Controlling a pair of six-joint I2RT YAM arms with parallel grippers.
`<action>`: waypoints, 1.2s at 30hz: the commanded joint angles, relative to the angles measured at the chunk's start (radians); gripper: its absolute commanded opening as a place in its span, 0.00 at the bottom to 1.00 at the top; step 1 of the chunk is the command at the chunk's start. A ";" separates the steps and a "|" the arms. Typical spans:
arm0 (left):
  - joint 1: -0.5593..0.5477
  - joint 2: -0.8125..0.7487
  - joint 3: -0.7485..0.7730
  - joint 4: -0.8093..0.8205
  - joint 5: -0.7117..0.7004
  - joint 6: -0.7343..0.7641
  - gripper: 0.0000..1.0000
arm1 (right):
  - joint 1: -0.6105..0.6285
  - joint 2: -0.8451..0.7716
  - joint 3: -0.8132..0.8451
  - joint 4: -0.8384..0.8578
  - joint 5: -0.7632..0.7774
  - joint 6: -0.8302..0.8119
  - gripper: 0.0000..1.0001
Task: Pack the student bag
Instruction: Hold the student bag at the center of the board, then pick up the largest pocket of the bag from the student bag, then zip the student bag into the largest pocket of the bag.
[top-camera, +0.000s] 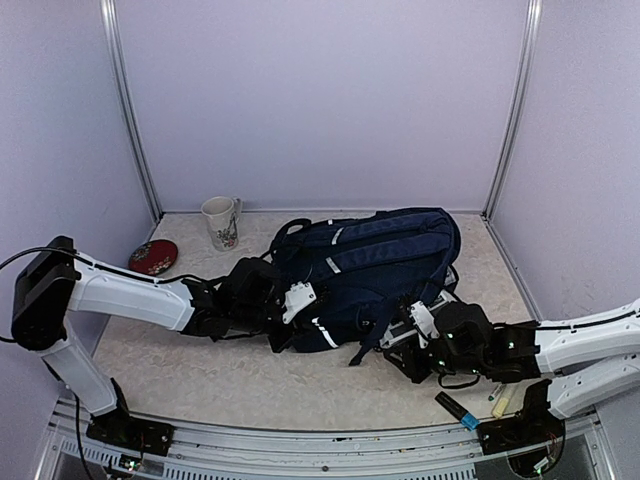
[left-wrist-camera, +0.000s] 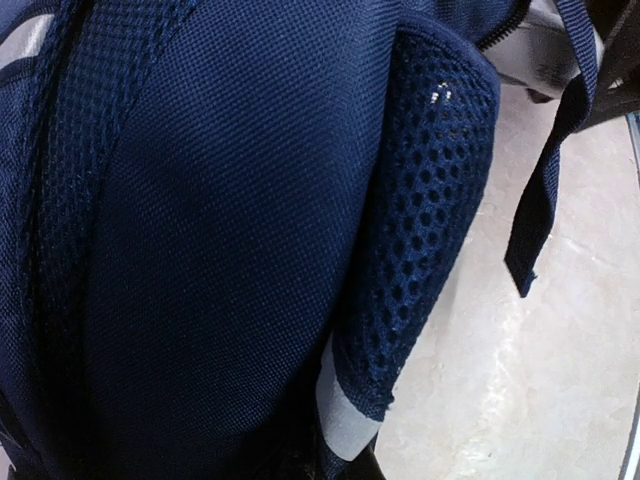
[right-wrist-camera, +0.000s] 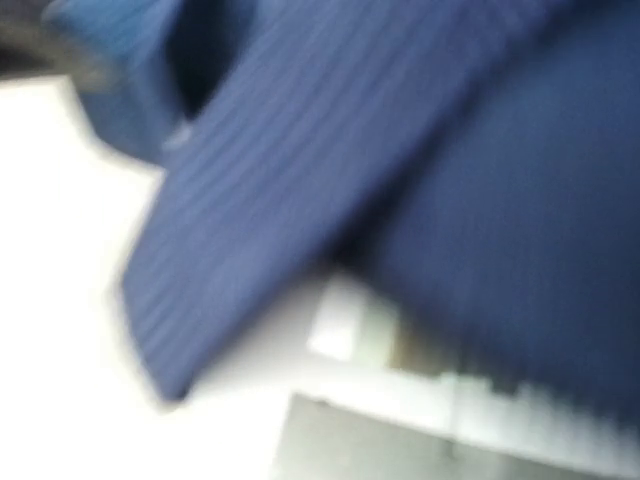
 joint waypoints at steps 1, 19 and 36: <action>-0.054 -0.007 0.046 0.062 0.191 -0.016 0.00 | -0.005 0.082 -0.015 0.203 0.212 -0.056 0.21; -0.036 -0.029 0.032 -0.013 0.138 0.036 0.00 | -0.503 -0.094 -0.047 0.266 -0.129 -0.212 0.33; 0.043 -0.060 -0.024 0.003 0.111 0.025 0.00 | -0.615 -0.045 0.112 -0.089 -0.418 -0.229 0.44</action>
